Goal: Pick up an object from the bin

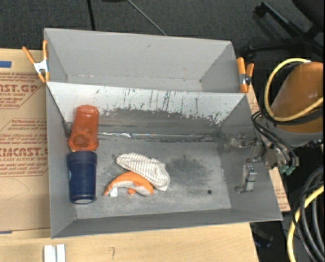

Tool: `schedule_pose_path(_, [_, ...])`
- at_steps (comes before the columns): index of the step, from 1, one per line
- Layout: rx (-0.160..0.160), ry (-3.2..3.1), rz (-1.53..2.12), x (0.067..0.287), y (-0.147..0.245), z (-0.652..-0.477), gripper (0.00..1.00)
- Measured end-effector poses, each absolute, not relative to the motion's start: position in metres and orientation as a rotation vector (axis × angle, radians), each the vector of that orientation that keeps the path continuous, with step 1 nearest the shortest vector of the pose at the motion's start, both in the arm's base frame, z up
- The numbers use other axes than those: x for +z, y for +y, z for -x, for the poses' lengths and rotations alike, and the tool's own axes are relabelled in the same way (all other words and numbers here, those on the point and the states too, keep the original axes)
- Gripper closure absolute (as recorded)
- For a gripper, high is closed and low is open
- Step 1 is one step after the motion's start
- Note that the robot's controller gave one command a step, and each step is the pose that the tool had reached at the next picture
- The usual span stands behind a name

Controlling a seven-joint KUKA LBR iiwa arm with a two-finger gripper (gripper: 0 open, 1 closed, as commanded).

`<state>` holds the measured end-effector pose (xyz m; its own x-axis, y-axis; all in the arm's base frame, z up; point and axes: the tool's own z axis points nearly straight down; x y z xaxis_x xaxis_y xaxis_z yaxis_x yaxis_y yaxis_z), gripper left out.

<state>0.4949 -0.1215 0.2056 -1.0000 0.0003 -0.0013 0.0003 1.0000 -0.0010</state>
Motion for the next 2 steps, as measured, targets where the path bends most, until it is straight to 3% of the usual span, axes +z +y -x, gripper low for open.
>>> schedule_pose_path(1, [-0.003,3.135,0.042,0.156,-0.067,-0.493,0.0])
schedule_pose_path(2, [0.004,3.141,-0.095,0.124,-0.038,-0.498,0.0])
